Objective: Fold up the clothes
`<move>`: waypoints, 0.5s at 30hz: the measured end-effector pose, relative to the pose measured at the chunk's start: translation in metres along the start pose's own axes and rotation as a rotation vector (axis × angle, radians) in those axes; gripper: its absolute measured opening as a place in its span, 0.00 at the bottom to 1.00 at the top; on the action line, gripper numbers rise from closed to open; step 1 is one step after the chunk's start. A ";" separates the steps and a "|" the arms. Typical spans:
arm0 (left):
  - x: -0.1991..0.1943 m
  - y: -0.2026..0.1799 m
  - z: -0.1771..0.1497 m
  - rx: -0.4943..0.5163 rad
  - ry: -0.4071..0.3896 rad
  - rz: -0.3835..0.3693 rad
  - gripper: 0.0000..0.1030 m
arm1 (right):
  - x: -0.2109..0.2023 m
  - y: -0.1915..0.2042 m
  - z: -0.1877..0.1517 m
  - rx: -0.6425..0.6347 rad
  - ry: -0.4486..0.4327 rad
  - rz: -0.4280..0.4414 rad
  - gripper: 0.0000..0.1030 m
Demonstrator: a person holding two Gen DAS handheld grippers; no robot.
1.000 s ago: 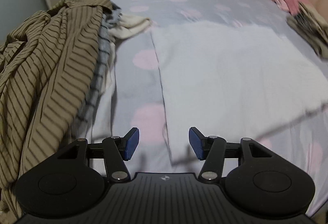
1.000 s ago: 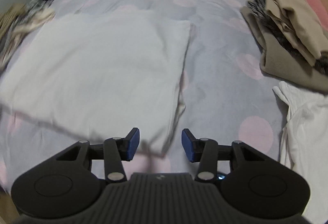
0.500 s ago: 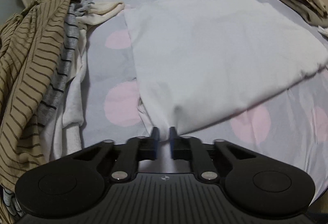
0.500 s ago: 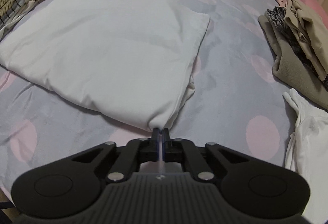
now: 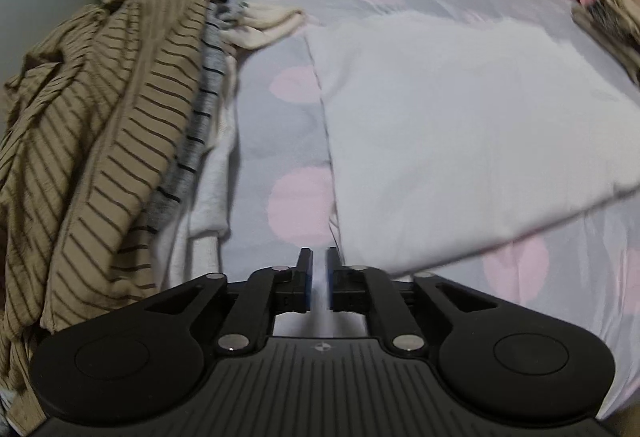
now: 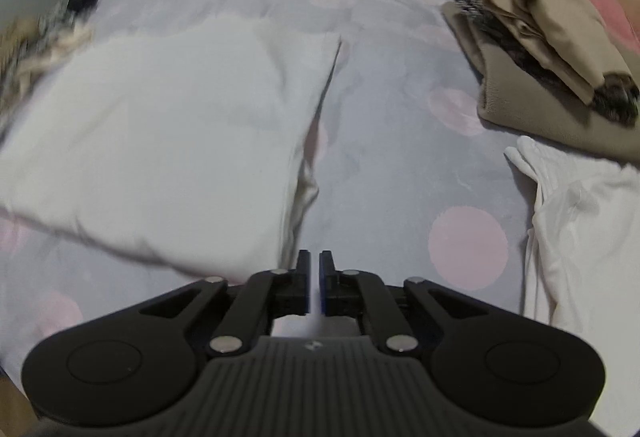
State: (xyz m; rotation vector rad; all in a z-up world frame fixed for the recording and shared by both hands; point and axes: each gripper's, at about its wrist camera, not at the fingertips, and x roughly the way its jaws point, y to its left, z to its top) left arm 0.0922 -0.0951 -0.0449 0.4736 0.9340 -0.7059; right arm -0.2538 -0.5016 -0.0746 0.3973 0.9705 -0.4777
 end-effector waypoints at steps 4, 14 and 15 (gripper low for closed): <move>-0.001 0.002 0.005 -0.109 -0.042 -0.002 0.15 | 0.003 -0.007 0.011 0.173 0.005 0.070 0.53; 0.022 -0.002 0.010 -0.224 0.015 -0.091 0.19 | 0.041 -0.007 0.007 0.405 0.165 0.184 0.57; 0.024 -0.004 0.010 -0.216 0.017 -0.088 0.19 | 0.045 -0.006 0.007 0.411 0.173 0.182 0.57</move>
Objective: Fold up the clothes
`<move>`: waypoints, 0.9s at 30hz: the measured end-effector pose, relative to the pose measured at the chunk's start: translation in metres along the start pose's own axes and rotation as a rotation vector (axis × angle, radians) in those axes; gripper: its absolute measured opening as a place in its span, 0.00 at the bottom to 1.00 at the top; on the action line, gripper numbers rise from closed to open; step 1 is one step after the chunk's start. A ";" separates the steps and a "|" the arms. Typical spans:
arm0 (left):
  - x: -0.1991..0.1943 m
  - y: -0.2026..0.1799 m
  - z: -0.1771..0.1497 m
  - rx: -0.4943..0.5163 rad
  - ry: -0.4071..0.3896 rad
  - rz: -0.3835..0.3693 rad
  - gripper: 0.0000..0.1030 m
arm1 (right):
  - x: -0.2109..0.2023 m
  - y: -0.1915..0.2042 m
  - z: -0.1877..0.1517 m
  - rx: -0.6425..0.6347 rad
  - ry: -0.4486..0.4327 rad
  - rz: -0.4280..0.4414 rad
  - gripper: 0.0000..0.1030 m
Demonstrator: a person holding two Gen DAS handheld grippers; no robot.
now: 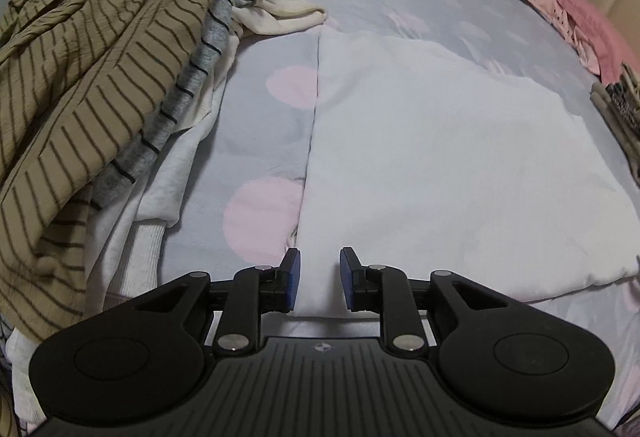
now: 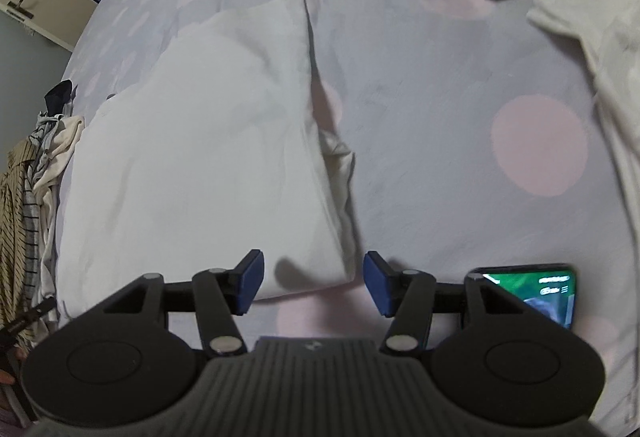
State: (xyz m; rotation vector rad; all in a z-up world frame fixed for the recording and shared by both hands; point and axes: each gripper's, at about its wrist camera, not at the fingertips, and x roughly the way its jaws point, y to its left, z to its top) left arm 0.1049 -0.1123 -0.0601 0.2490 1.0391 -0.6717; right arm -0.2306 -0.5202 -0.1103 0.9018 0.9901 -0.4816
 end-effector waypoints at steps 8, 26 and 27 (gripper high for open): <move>0.010 -0.012 0.000 0.055 0.010 -0.009 0.19 | 0.032 0.004 0.008 0.021 0.051 -0.053 0.57; 0.012 -0.029 0.001 0.119 0.039 -0.005 0.19 | 0.033 0.052 0.019 -0.012 0.011 -0.141 0.07; 0.011 -0.029 0.001 0.120 0.041 0.002 0.19 | 0.031 0.057 0.020 -0.006 0.009 -0.149 0.07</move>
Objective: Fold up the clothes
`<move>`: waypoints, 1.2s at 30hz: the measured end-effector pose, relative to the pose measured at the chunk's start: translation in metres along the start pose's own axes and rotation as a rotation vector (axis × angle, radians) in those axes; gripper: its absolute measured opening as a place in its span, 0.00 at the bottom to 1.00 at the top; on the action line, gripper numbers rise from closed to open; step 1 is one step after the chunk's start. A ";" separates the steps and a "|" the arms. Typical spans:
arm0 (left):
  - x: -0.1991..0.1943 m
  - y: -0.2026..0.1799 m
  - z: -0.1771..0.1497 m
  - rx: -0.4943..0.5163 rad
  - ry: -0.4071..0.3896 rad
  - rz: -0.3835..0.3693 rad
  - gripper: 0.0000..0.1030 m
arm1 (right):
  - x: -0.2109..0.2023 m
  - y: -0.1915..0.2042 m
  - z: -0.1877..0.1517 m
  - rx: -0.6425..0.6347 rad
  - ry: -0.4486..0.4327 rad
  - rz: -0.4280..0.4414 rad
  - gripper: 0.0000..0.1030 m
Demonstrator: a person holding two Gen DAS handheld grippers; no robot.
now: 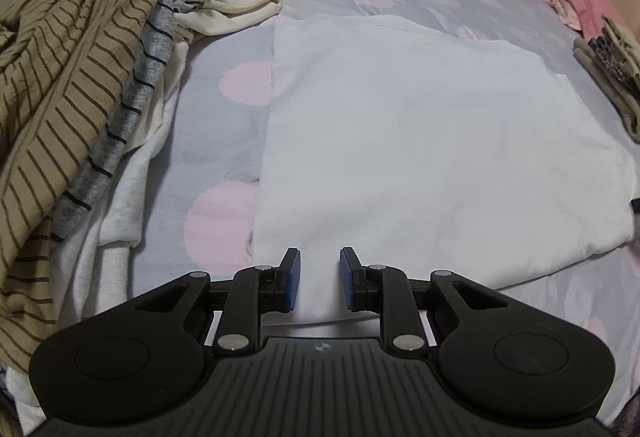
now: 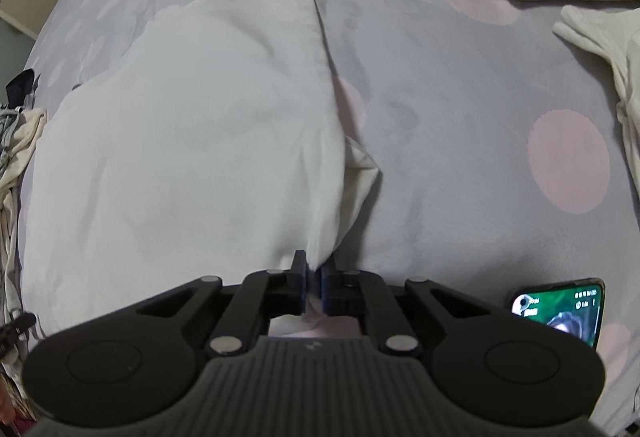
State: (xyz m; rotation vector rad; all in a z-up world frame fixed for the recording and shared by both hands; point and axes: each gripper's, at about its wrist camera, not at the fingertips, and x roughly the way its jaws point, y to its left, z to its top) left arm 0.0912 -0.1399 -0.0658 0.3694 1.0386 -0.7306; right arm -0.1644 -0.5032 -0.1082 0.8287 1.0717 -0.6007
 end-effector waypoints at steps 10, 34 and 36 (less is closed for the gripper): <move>-0.004 -0.001 0.000 0.005 0.015 0.003 0.19 | -0.043 0.064 0.015 -0.008 -0.090 0.037 0.07; -0.028 0.051 0.009 -0.118 -0.045 -0.016 0.19 | -0.028 0.307 -0.043 -0.494 0.077 0.402 0.06; -0.028 0.055 0.008 -0.124 -0.044 -0.018 0.19 | -0.015 0.320 -0.053 -0.524 0.112 0.393 0.06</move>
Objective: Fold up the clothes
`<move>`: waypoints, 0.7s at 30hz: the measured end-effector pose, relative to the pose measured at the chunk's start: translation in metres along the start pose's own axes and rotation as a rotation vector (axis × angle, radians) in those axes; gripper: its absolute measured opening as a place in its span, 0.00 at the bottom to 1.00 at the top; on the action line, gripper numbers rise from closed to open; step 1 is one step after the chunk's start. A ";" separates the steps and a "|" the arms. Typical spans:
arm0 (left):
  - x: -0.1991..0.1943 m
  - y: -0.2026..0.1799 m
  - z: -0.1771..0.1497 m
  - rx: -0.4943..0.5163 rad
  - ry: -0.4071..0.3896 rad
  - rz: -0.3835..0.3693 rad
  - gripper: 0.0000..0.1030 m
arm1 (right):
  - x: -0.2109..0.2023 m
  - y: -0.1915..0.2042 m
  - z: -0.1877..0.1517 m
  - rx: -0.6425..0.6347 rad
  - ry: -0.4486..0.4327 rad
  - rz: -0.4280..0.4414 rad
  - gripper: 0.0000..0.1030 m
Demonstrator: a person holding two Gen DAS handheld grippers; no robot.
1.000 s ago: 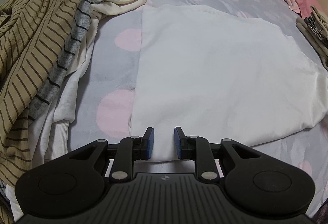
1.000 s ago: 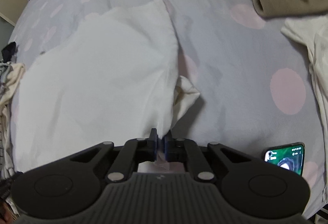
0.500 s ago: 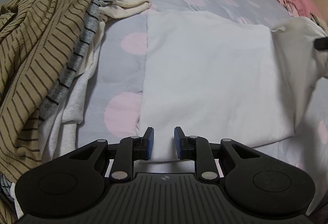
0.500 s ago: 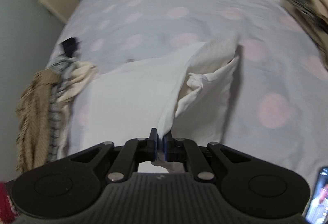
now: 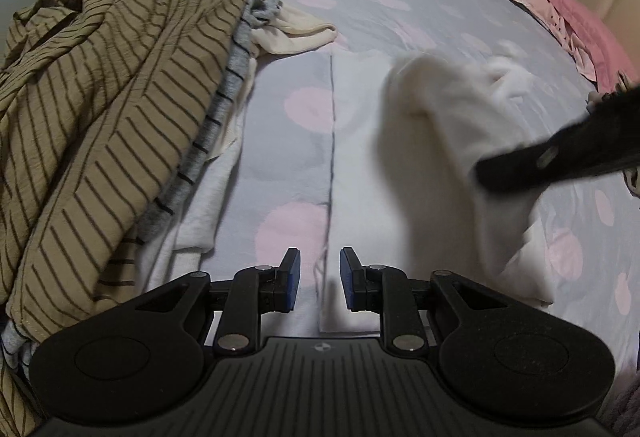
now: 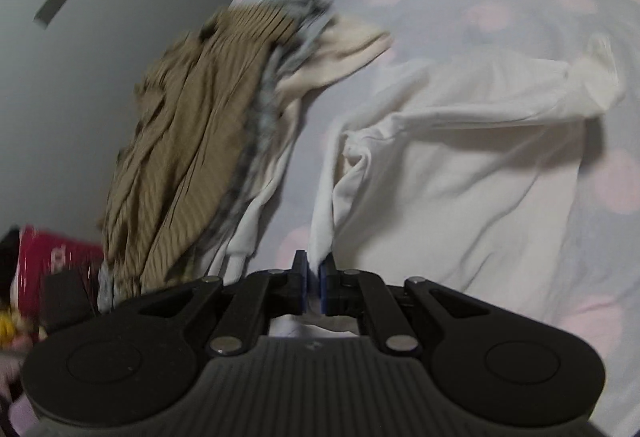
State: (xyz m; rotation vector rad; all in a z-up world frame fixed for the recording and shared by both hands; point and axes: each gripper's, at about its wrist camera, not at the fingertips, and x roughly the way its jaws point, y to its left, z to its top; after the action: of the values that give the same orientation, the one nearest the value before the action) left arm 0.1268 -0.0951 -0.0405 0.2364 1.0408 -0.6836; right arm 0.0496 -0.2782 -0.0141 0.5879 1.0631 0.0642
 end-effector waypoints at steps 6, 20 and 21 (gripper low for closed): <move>0.001 0.014 -0.007 -0.016 0.023 0.010 0.19 | 0.056 0.006 -0.009 -0.026 0.112 -0.043 0.06; -0.016 0.019 -0.002 -0.064 -0.013 -0.070 0.19 | 0.038 -0.005 -0.014 -0.022 0.085 -0.037 0.37; -0.017 0.018 0.000 -0.074 -0.015 -0.085 0.19 | 0.029 -0.009 -0.014 -0.022 0.062 -0.040 0.40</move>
State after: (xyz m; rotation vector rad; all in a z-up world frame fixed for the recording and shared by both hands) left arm 0.1325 -0.0738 -0.0285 0.1233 1.0637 -0.7215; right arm 0.0502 -0.2702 -0.0462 0.5476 1.1330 0.0593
